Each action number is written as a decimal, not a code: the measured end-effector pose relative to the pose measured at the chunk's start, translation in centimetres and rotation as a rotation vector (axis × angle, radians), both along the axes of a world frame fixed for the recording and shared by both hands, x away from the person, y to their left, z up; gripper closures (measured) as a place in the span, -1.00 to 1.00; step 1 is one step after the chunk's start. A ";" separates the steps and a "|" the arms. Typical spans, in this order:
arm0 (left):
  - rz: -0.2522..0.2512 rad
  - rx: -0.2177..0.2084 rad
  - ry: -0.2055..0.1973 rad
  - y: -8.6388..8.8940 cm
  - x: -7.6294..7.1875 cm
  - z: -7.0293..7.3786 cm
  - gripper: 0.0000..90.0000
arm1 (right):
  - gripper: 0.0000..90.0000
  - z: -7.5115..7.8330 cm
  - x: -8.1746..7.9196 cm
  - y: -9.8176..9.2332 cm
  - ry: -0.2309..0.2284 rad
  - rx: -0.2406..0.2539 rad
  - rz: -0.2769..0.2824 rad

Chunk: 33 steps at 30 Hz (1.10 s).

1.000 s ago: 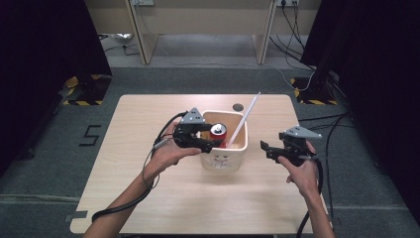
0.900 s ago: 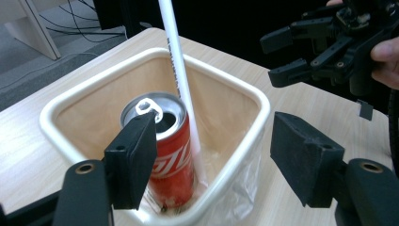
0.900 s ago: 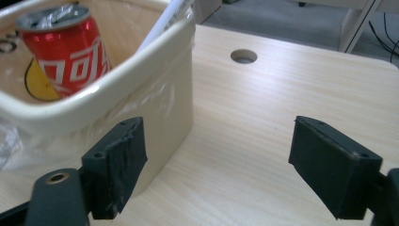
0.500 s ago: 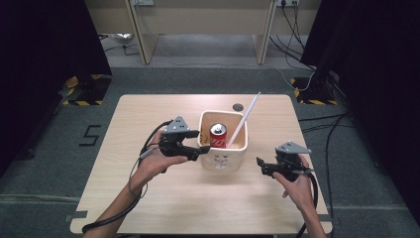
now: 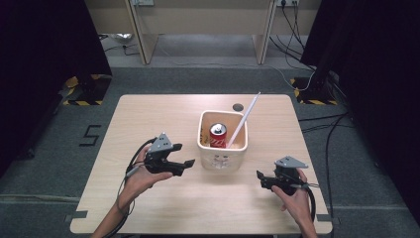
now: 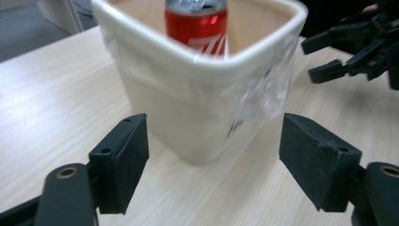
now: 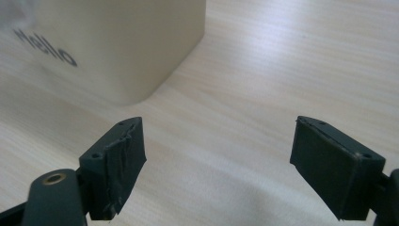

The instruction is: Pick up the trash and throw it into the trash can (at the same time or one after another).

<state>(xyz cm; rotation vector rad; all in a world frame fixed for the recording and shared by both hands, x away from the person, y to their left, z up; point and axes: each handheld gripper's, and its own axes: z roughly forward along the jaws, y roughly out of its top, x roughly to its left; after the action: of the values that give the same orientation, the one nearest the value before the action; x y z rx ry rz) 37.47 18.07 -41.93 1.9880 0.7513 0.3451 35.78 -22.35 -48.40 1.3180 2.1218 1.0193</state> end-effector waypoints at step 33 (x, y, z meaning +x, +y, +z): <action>0.080 0.148 0.095 2.8 -0.9 -9.6 -0.49 | -0.68 -3.2 -1.4 0.6 0.065 -0.054 -0.012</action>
<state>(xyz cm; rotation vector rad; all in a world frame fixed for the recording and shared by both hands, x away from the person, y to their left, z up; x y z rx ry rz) 36.55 20.87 -51.51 2.1288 0.8892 0.3646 34.38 -21.74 -51.64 1.3526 2.1710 0.9194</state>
